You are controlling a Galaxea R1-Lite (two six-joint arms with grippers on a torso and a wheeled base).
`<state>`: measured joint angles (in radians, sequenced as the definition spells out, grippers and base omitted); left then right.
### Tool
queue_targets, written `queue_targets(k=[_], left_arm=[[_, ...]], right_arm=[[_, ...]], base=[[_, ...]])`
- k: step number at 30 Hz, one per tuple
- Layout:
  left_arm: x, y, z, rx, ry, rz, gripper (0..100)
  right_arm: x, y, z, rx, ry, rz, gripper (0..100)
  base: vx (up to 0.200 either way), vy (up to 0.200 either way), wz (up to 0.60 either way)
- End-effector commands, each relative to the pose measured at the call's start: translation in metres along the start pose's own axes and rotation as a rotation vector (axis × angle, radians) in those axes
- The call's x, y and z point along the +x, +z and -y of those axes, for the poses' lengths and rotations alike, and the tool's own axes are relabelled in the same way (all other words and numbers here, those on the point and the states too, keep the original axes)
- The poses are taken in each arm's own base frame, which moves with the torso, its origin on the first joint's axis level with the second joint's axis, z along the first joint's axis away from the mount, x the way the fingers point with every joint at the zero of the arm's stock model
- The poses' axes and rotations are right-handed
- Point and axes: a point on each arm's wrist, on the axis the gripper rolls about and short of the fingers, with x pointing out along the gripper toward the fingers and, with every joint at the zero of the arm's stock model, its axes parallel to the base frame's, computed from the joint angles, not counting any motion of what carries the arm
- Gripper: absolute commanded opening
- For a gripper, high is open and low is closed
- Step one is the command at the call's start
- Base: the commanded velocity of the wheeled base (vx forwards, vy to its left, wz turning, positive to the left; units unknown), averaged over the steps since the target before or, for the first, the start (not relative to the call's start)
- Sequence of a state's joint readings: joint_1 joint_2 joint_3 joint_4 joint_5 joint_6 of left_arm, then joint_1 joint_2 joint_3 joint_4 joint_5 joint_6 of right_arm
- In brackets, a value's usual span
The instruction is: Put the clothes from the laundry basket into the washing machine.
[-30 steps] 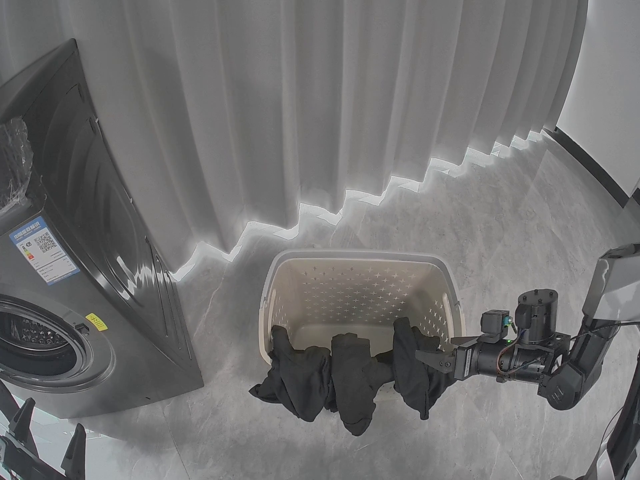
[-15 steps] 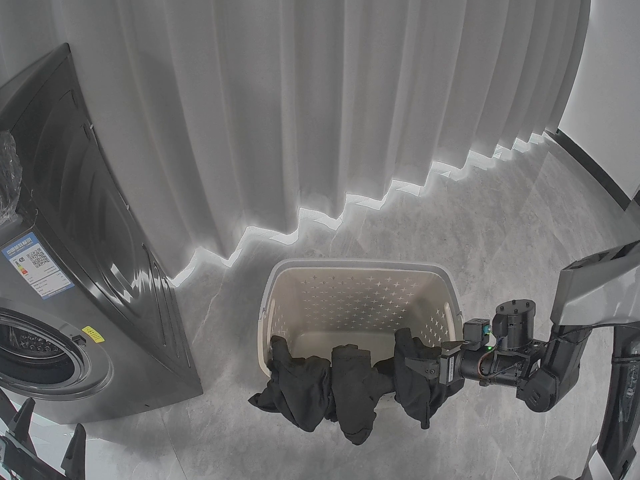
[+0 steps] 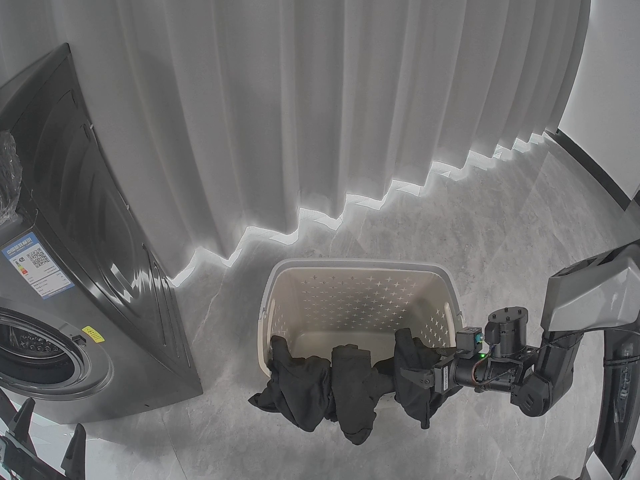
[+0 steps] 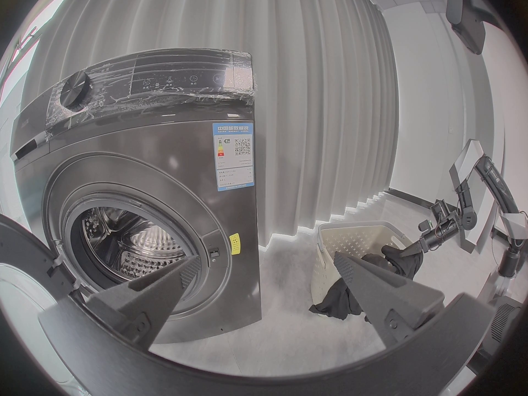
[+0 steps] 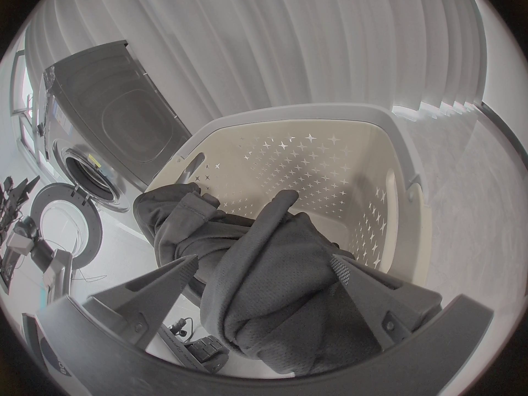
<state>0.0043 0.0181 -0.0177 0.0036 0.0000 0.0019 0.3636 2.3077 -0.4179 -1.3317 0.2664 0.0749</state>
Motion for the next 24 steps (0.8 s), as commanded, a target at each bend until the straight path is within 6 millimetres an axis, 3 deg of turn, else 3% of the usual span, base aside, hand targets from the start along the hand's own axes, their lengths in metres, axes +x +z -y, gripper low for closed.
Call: queue_targets(k=[1, 10, 11, 24], left_arm=[[-0.0001, -0.0053, 0.0001, 0.000, -0.001, 0.001, 100], [-0.0001, -0.0053, 0.0000, 0.000, 0.000, 0.001, 100], [-0.0001, -0.0053, 0.0000, 0.000, 0.000, 0.001, 100], [-0.0001, -0.0053, 0.0000, 0.000, 0.000, 0.001, 100]], right_arm=[[-0.0025, 0.0009, -0.0012, -0.015, 0.002, 0.002, 100], [-0.0009, -0.0026, -0.0010, -0.026, 0.002, -0.010, 100], [-0.0007, -0.0022, -0.0010, -0.028, 0.003, -0.004, 0], [0.0006, 0.0025, 0.0024, -0.035, -0.002, 0.044, 0]], base=[[0.000, 0.000, 0.00], [0.000, 0.000, 0.00], [0.000, 0.000, 0.00], [0.000, 0.000, 0.00]])
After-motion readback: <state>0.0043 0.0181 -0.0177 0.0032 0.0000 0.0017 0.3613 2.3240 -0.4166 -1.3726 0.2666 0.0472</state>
